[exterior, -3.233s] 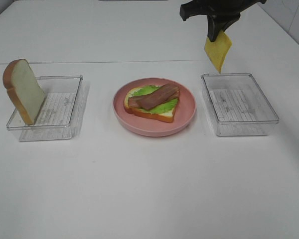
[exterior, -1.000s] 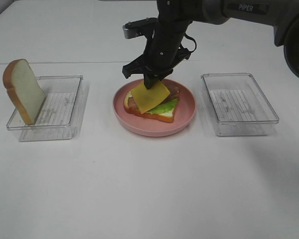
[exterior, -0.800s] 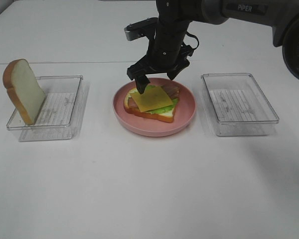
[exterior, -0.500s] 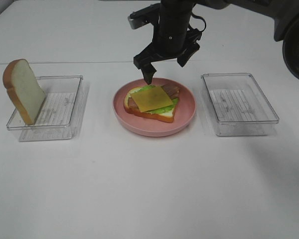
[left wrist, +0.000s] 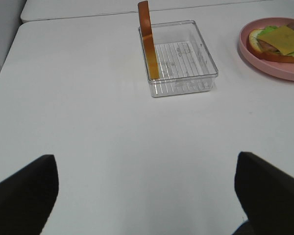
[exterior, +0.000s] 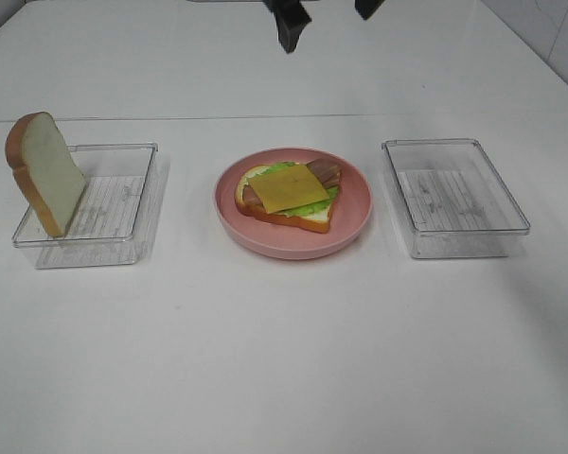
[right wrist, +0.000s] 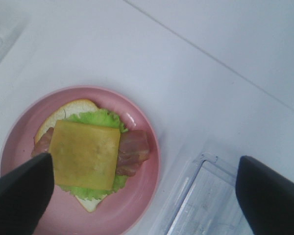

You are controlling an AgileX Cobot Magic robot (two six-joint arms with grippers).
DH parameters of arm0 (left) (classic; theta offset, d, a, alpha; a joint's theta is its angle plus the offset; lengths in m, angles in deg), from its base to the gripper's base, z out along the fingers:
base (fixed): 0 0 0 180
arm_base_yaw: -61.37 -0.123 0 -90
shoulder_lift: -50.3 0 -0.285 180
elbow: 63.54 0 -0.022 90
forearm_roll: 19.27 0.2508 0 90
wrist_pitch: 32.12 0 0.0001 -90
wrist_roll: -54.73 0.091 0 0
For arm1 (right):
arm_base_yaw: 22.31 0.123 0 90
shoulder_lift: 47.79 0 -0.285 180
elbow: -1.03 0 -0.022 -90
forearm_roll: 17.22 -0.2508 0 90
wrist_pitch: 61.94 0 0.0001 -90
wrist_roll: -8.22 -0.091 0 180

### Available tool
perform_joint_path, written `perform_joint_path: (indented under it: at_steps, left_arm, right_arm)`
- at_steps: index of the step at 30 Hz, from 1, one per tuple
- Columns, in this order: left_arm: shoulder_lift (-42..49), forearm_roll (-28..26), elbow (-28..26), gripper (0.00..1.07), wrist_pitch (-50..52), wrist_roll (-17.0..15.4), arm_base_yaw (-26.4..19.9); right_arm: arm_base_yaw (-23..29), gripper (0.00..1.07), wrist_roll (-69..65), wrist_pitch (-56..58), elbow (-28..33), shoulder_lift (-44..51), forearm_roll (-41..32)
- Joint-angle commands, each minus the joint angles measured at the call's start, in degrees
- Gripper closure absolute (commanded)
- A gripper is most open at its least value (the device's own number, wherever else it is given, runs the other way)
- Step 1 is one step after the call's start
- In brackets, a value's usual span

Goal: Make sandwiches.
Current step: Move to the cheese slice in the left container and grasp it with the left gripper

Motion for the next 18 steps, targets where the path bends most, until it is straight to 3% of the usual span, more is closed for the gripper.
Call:
perform_joint_path:
  at_steps: [1, 6, 8, 9, 11, 14, 16, 18]
  left_arm:
    - [0.7, -0.5, 0.1, 0.17, 0.3, -0.1, -0.1]
    - [0.7, -0.5, 0.1, 0.17, 0.3, -0.1, -0.1]
    - [0.7, -0.5, 0.1, 0.17, 0.3, -0.1, -0.1]
    - [0.7, -0.5, 0.1, 0.17, 0.3, -0.1, -0.1]
    - [0.7, -0.5, 0.1, 0.17, 0.3, -0.1, -0.1]
    - [0.7, -0.5, 0.1, 0.17, 0.3, -0.1, -0.1]
    - [0.7, -0.5, 0.1, 0.17, 0.3, -0.1, -0.1]
    - [0.7, -0.5, 0.1, 0.17, 0.3, -0.1, -0.1]
  right_arm:
    - [-0.2, 0.09, 0.6, 6.8, -0.4, 3.6, 0.9]
    - [-0.2, 0.09, 0.6, 6.8, 4.9, 9.9, 4.4]
    - [-1.7, 0.09, -1.1, 6.8, 11.1, 14.3, 5.6]
    - [-1.7, 0.09, -1.1, 6.8, 11.1, 14.3, 5.6]
    - [-5.8, 0.09, -3.0, 6.8, 20.7, 20.4, 5.2]
    - [-7.1, 0.09, -3.4, 6.6, 23.4, 21.9, 5.2]
    - [-11.9, 0.09, -6.4, 6.4, 33.0, 28.0, 5.2]
    - [-13.1, 0.09, -6.9, 6.5, 35.3, 29.5, 5.2]
